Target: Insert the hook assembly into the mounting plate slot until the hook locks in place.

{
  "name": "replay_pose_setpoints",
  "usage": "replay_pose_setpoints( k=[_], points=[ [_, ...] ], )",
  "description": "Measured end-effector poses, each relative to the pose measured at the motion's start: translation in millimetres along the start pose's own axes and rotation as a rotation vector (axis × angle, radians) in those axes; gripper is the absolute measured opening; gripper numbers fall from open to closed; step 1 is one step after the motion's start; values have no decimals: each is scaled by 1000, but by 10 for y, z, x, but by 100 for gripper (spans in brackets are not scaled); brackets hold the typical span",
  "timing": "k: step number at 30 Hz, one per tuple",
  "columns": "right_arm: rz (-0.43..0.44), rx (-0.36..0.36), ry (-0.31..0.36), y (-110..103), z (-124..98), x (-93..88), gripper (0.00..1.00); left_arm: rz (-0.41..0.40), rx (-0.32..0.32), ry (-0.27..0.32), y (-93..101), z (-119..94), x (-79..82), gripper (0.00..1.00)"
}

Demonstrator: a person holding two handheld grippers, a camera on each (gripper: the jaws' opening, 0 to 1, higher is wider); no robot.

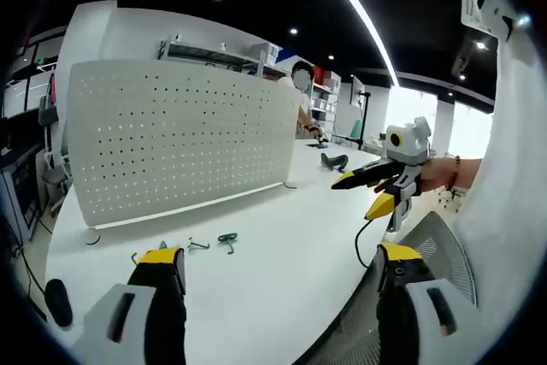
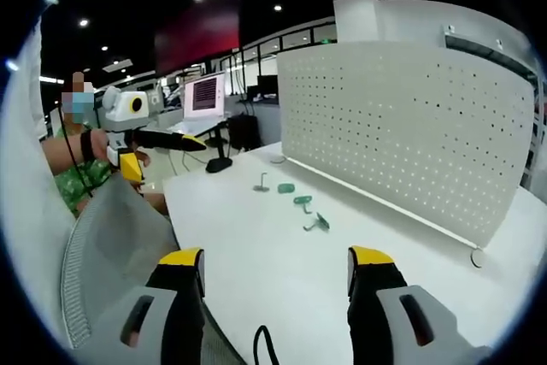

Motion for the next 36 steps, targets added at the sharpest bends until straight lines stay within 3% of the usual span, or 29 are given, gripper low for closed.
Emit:
replay_pose_setpoints(
  k=[36],
  points=[
    [-27,62,-51,95,463,11,58,-35,-11,9,17,51,-60,93]
  ],
)
Point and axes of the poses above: the point that each gripper's makers call its tool centre point, and the gripper's own axes: z roughly forward along the fingers, y roughly to its right, x roughly out of its top, the point moved 1 cm from there along -z, roughly backward along the fingers, and after that the axes turned 3 degrees about y, right-handed, at the moved point
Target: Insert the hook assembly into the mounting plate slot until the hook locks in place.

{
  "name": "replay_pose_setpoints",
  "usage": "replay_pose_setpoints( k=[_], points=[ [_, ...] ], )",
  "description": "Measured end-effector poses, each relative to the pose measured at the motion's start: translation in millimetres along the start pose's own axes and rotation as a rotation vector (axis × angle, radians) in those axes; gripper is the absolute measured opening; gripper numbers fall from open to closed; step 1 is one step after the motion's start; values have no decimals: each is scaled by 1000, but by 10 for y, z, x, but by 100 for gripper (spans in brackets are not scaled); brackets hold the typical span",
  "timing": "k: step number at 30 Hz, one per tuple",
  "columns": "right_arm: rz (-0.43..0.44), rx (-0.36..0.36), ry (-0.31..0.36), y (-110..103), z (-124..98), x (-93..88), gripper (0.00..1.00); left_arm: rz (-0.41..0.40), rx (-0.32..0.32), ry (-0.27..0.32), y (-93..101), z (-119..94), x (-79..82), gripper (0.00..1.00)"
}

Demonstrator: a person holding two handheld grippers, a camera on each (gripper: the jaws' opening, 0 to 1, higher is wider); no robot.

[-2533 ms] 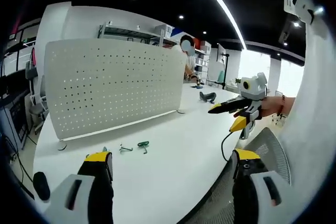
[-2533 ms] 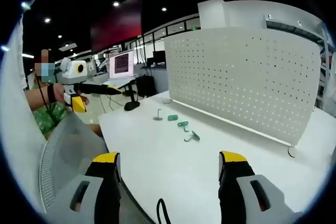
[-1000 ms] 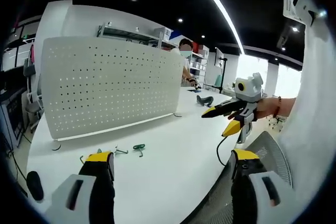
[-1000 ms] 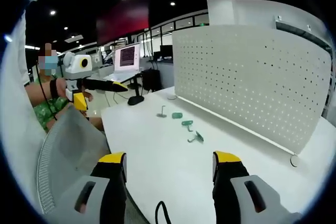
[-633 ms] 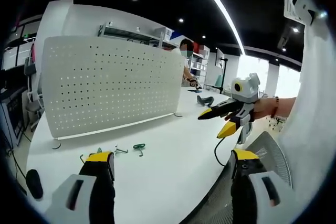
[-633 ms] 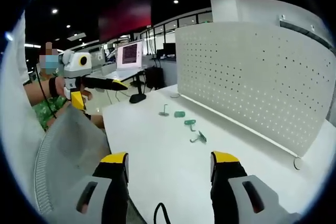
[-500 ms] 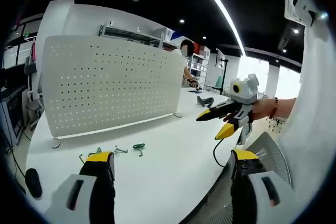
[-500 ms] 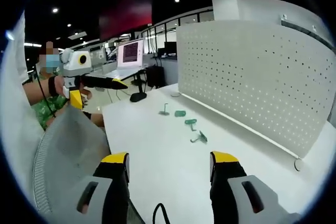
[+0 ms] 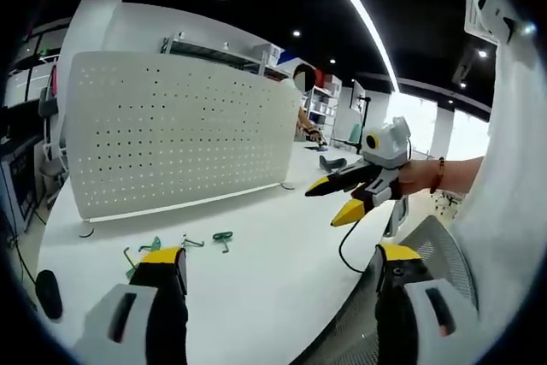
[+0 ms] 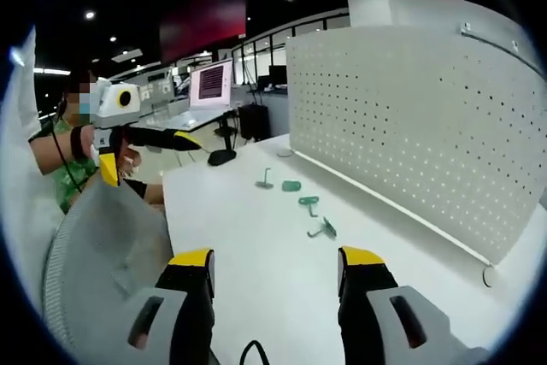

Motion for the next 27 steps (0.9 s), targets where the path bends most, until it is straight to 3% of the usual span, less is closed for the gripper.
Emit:
replay_pose_setpoints(
  k=[19,24,27],
  points=[
    [-23,39,-30,145,259,-26,57,-6,10,-4,-31,0,-15,93],
    [-32,45,-39,199,325,-32,59,0,5,-5,-26,5,8,93],
    [-34,44,-51,236,369,-54,65,4,4,-11,-22,3,3,93]
  ],
)
Point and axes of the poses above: the point that each gripper's makers call its tool centre point, and the gripper's own axes: z roughly forward along the fingers, y roughly to its right, x roughly out of its top, the point moved 1 cm from there along -z, roughly backward along the fingers, and after that the axes turned 3 degrees about y, right-handed, at the moved point
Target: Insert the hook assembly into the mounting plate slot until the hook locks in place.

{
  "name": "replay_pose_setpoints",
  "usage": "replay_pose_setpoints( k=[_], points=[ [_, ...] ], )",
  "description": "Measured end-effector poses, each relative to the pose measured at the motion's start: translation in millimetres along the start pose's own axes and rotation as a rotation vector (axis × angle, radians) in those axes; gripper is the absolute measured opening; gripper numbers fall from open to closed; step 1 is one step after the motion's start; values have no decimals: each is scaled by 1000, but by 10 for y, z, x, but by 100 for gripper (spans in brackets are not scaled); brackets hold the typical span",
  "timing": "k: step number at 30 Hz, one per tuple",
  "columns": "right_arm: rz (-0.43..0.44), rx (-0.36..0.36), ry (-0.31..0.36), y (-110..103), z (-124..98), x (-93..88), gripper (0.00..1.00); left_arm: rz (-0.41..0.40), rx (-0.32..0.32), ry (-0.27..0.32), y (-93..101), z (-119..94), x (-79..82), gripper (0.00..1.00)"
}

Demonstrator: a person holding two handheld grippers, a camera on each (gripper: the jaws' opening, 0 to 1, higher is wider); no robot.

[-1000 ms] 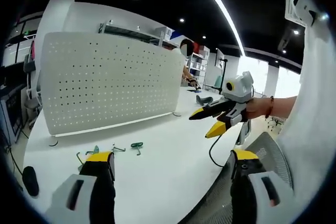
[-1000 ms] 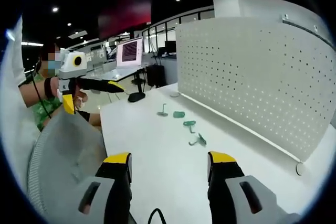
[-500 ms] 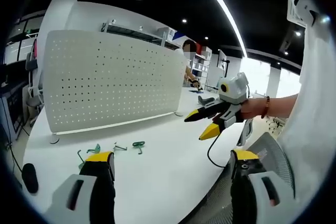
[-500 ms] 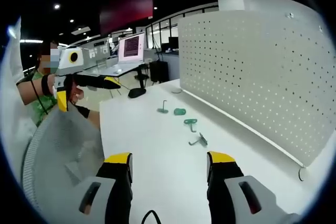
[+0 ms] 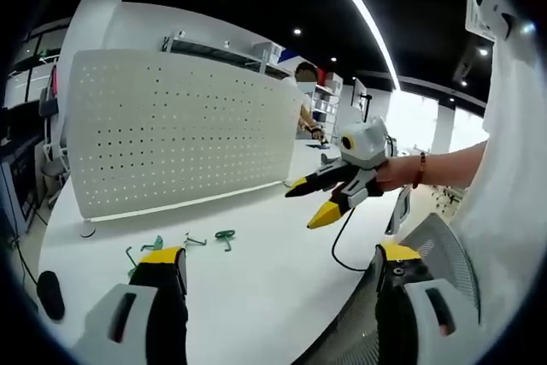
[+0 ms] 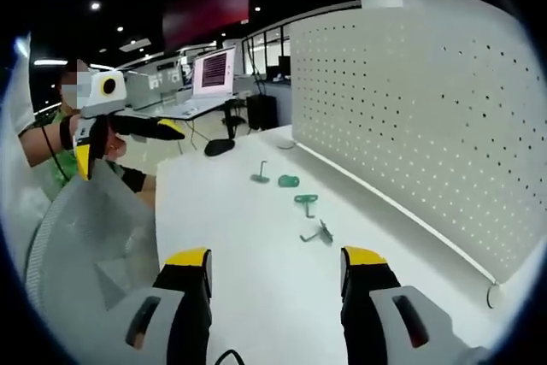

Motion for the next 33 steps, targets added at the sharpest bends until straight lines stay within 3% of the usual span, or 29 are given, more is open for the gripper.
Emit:
replay_pose_setpoints(
  k=[19,33],
  points=[
    [-4,8,-27,176,202,-5,63,-22,17,17,-16,3,6,93],
    [-22,50,-105,205,448,-179,62,-20,28,25,-39,-2,48,93]
  ],
)
Point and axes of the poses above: the point that each gripper's makers call its tool centre point, and the gripper's own axes: z roughly forward along the fingers, y roughly to its right, x roughly out of its top, the point moved 1 cm from there along -z, roughly backward along the fingers, and after that the axes turned 3 degrees about y, right-handed, at the moved point
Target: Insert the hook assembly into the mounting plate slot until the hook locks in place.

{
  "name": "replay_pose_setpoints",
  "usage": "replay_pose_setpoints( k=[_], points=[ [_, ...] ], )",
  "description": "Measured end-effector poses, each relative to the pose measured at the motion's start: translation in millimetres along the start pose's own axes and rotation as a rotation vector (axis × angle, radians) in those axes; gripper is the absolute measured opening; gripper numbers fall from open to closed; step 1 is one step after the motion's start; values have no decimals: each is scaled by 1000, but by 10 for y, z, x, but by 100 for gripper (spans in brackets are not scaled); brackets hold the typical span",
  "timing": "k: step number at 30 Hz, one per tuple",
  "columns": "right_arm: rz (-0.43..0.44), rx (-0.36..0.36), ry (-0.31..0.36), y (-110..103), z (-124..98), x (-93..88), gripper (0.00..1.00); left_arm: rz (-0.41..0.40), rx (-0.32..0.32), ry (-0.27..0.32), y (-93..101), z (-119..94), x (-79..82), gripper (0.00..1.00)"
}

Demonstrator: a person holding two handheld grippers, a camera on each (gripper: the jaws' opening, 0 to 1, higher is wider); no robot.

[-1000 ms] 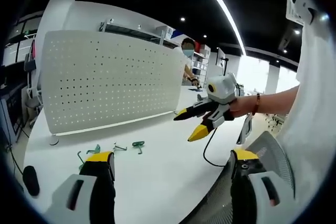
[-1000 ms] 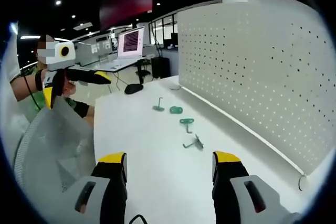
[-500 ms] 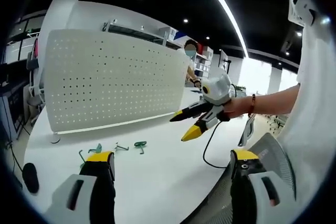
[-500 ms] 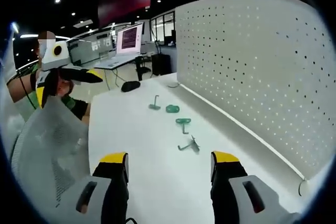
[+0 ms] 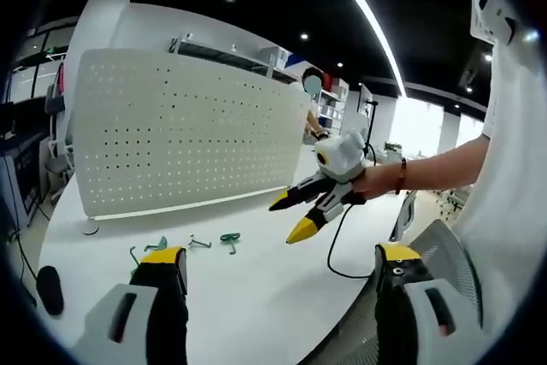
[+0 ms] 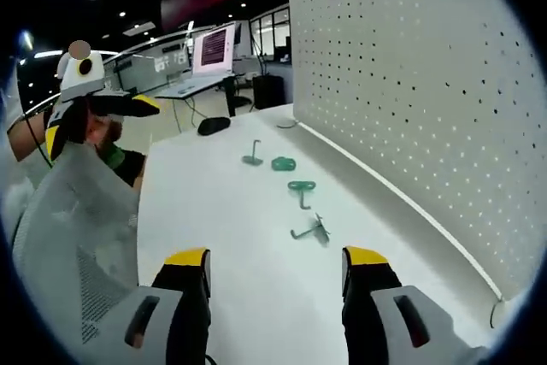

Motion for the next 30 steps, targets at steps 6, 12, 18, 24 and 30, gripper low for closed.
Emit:
replay_pose_setpoints(
  k=[6,12,18,24,30],
  points=[
    [29,8,13,51,67,58,61,-9,12,7,-19,-18,1,93],
    [42,15,35,95,145,156,57,-10,13,1,-30,-24,-28,93],
    [17,26,14,153,274,181,50,-12,13,7,-88,-38,-41,93],
    [6,38,-23,185,373,122,48,-15,16,2,-119,-47,-69,92],
    [-7,47,-48,198,444,79,46,-18,17,0,-158,-45,-111,93]
  ],
)
Point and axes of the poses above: the point that each gripper's makers call its tool centre point, and the gripper's own axes: z roughly forward along the fingers, y roughly to its right, x roughly out of its top, the point moved 1 cm from there along -z, roughly backward along the fingers, and after that the axes turned 3 degrees about y, right-handed, at the moved point
